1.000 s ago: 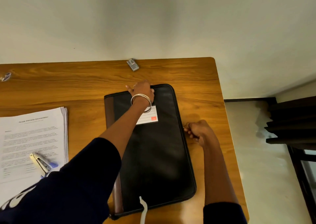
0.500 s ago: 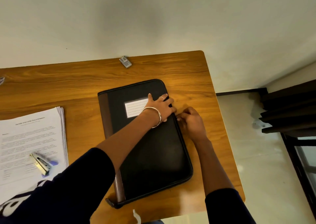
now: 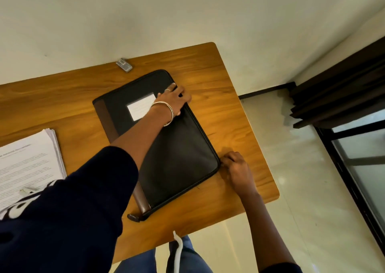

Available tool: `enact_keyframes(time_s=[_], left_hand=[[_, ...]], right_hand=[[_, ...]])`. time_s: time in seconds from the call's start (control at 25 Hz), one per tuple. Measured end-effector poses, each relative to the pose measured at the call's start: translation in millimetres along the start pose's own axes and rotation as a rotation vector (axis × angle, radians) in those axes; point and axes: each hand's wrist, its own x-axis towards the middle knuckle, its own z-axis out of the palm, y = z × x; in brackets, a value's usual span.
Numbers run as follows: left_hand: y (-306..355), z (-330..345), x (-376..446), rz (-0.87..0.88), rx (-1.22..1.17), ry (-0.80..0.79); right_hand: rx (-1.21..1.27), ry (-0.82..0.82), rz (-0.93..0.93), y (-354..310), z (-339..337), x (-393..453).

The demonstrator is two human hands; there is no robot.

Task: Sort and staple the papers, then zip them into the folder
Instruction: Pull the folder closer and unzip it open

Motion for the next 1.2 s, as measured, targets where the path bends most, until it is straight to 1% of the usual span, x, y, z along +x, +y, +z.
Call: enact_keyframes(time_s=[0.12, 0.2, 0.36, 0.44, 0.52, 0.64, 0.72, 0.8, 1.0, 1.2], left_hand=[[16, 8, -17, -0.095, -0.013, 0.144], [29, 17, -41, -0.211, -0.105, 0.190], [34, 51, -120, -0.443, -0.348, 0.073], [32, 75, -170, -0.536, -0.380, -0.005], [34, 98, -211, -0.575, -0.393, -0.030], [39, 125, -251, -0.556, -0.413, -0.094], [39, 140, -264, -0.487, -0.333, -0.136], [30, 148, -270, -0.444, -0.286, -0.136], [17, 149, -272, -0.402, -0.235, -0.178], [15, 139, -273, -0.390, -0.265, -0.184]], right_hand=[[-0.032, 0.079, 0.146, -16, 12, -26], [0.012, 0.116, 0.252, -27, 21, -34], [0.104, 0.138, 0.420, -43, 29, -36], [0.076, 0.141, 0.436, -48, 29, -35], [0.017, 0.115, 0.429, -52, 28, -33], [-0.057, 0.096, 0.442, -57, 26, -32], [-0.092, 0.082, 0.460, -58, 24, -30], [-0.123, 0.063, 0.459, -64, 23, -31], [-0.069, 0.071, 0.527, -81, 26, -52], [0.000, -0.031, 0.420, -145, 61, -74]])
